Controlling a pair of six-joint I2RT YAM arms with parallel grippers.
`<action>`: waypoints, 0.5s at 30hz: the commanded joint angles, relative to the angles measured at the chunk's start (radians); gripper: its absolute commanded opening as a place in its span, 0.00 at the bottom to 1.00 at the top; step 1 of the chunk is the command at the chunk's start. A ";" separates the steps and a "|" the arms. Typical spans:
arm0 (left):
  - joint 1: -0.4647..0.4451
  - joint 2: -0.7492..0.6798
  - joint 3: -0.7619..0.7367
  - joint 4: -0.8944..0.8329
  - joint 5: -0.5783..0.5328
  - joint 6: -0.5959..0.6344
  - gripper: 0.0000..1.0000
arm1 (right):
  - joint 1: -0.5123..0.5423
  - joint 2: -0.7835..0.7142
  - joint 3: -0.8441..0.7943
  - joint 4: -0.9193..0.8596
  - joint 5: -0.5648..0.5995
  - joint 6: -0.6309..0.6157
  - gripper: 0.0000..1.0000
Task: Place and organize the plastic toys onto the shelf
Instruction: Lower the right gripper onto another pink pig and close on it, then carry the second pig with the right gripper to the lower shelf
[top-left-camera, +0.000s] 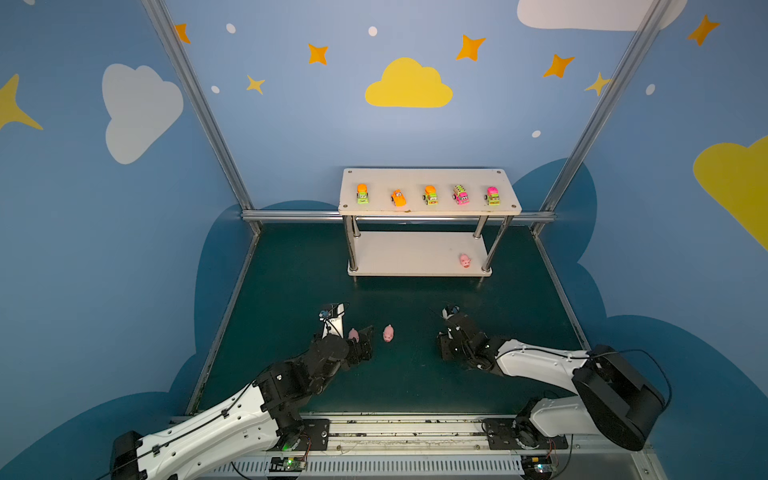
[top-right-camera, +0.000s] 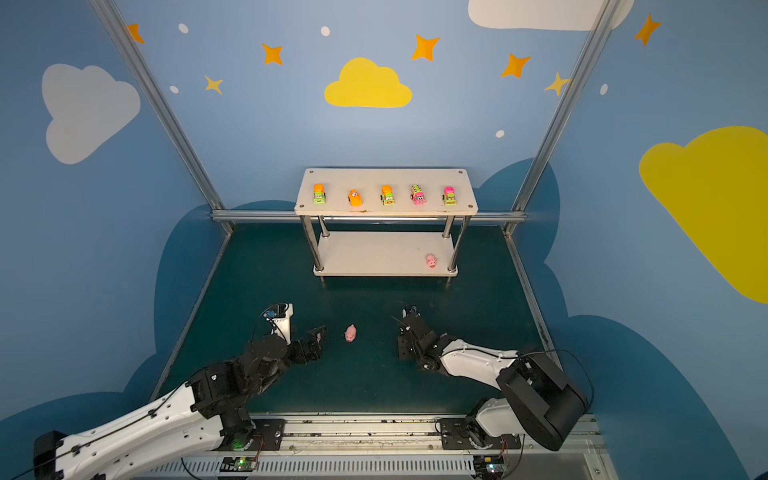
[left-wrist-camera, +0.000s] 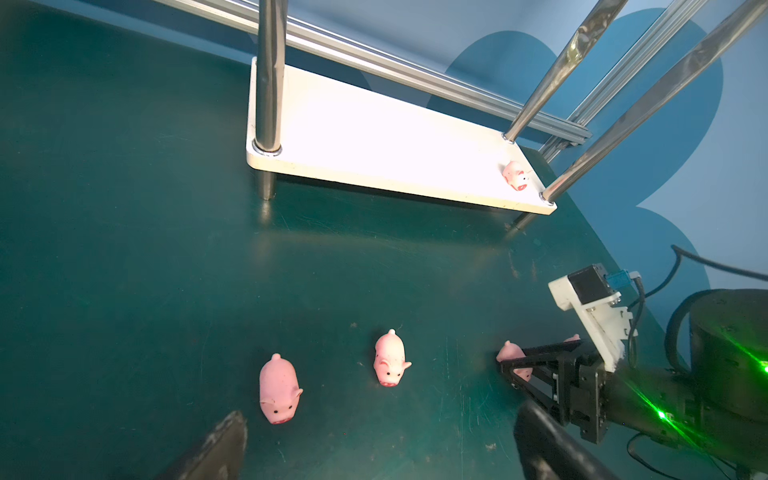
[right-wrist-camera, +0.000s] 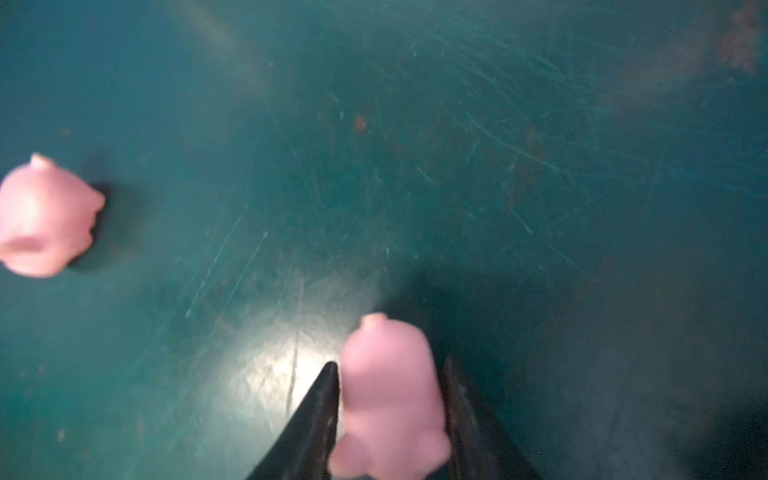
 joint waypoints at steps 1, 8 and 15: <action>0.008 0.011 0.003 -0.003 -0.011 0.007 1.00 | 0.009 0.031 0.021 -0.009 0.019 -0.013 0.34; 0.016 0.045 0.011 0.015 -0.007 0.009 1.00 | 0.009 0.008 0.044 -0.037 0.042 -0.026 0.29; 0.034 0.087 0.021 0.043 0.004 0.027 1.00 | -0.018 0.021 0.152 -0.102 0.046 -0.080 0.29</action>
